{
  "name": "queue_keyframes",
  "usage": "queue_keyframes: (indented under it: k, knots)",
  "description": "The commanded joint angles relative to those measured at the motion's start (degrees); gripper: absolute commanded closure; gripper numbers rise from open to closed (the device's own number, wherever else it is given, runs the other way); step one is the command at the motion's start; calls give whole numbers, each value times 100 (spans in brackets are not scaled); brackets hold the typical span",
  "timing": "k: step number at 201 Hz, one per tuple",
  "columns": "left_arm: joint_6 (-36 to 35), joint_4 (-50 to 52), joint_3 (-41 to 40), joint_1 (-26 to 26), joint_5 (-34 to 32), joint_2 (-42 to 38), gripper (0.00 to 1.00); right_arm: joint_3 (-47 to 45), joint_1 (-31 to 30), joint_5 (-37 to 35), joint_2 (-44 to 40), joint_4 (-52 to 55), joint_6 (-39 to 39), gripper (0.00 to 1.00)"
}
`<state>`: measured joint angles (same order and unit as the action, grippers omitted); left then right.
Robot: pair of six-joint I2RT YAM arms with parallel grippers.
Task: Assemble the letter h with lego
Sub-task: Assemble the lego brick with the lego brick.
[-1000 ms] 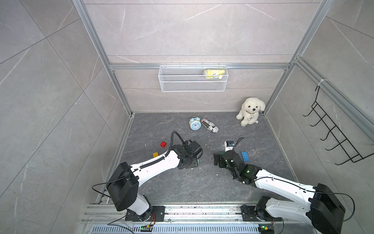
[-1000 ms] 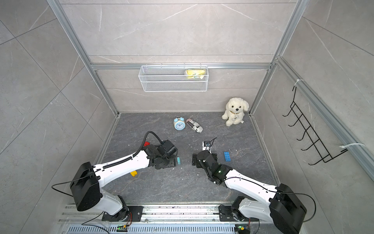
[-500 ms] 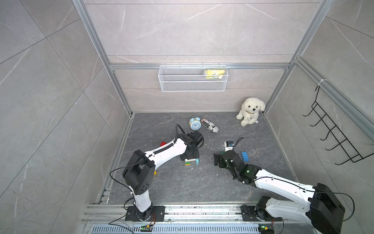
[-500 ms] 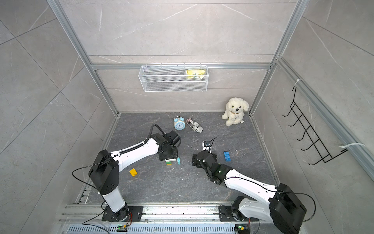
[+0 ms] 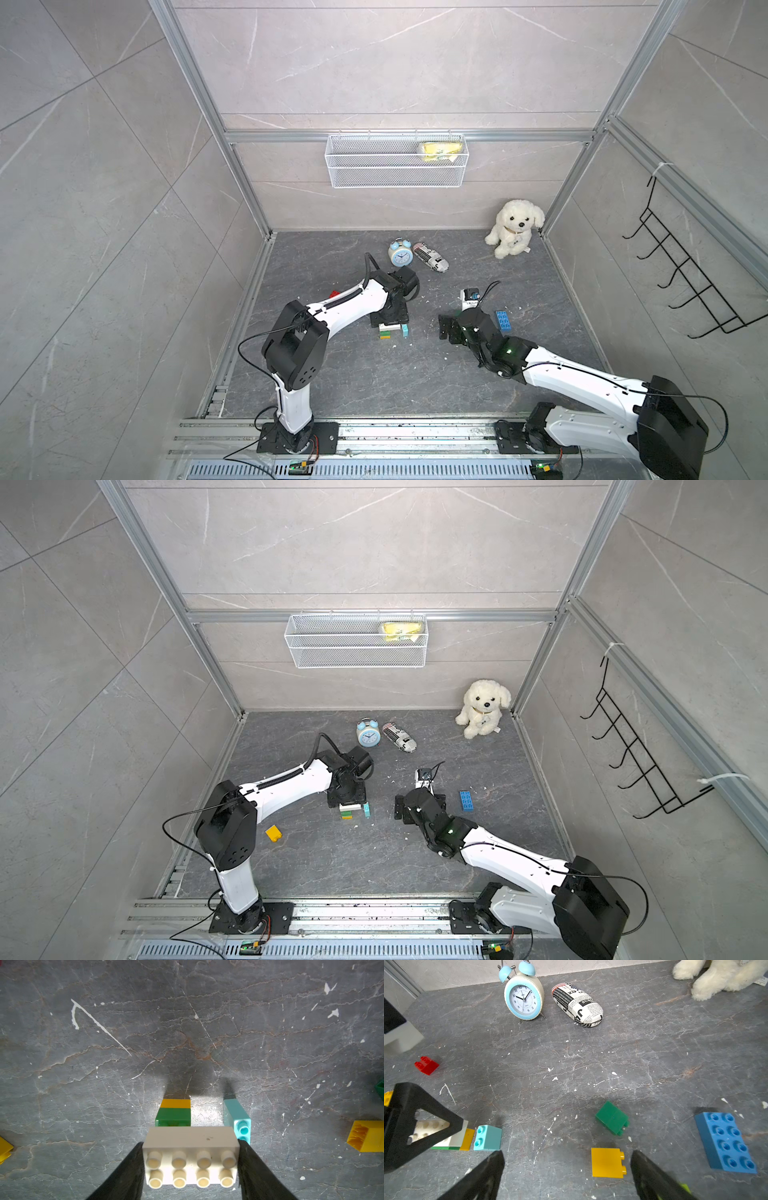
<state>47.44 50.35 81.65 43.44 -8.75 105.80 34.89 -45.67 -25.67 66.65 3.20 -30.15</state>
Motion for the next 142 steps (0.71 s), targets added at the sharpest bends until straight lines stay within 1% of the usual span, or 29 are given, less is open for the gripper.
queue_keyframes:
  k: [1,142]
  knots:
    - [-168,128,142,-28,139,121,48,158,32,-8,57,137,80,2]
    - [-357,-120,-160,-31,418,302,49,166,32,11,83,129,86,3]
